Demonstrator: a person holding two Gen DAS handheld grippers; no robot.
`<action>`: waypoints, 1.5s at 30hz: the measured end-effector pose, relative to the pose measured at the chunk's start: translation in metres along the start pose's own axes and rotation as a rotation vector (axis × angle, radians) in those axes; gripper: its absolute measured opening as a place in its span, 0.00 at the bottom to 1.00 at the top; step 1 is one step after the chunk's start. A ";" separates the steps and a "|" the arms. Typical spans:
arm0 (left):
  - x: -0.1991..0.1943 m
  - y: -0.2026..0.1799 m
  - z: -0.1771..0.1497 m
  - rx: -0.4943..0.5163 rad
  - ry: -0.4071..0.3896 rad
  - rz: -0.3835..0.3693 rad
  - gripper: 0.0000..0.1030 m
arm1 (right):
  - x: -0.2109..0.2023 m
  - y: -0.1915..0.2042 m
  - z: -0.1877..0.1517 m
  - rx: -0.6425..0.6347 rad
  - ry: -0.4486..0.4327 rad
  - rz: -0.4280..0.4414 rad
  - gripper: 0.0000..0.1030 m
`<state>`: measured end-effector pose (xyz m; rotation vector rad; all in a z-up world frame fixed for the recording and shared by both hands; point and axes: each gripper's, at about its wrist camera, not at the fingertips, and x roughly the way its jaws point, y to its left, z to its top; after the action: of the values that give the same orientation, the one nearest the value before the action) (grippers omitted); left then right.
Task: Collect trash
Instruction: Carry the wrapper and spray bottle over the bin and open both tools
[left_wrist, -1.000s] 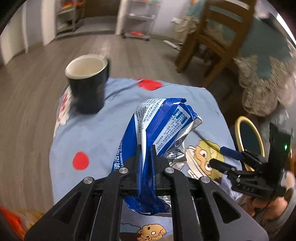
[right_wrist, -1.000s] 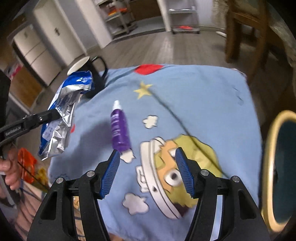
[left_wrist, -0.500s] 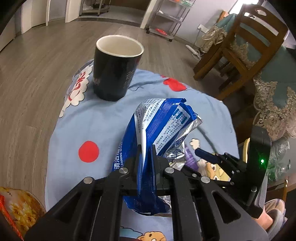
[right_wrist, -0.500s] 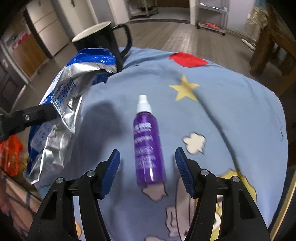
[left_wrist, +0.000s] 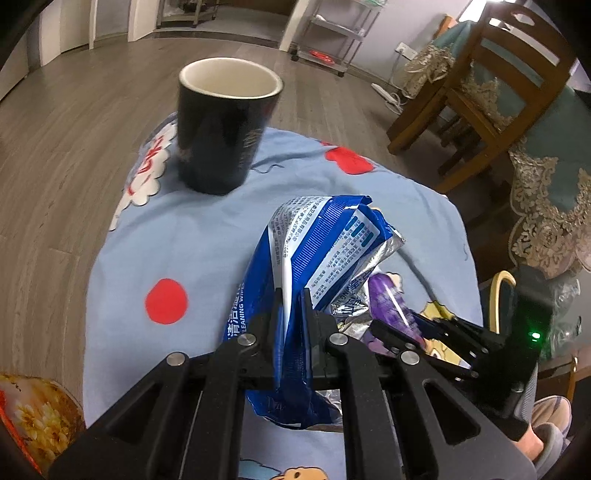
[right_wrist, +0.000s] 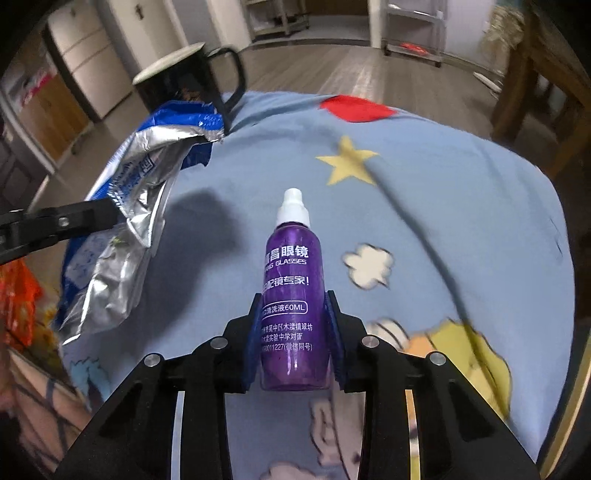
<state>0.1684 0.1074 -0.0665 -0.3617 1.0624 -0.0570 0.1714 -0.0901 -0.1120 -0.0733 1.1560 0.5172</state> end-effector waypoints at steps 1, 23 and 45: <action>0.000 -0.003 0.000 0.007 -0.002 -0.005 0.07 | -0.005 -0.005 -0.003 0.015 -0.008 0.004 0.32; -0.004 -0.131 -0.006 0.197 0.000 -0.157 0.07 | -0.166 -0.109 -0.071 0.253 -0.234 -0.043 0.32; 0.045 -0.292 -0.042 0.379 0.120 -0.297 0.07 | -0.219 -0.217 -0.146 0.622 -0.437 -0.139 0.32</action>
<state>0.1910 -0.1875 -0.0300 -0.1701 1.0824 -0.5442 0.0742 -0.4048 -0.0229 0.4725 0.8298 0.0261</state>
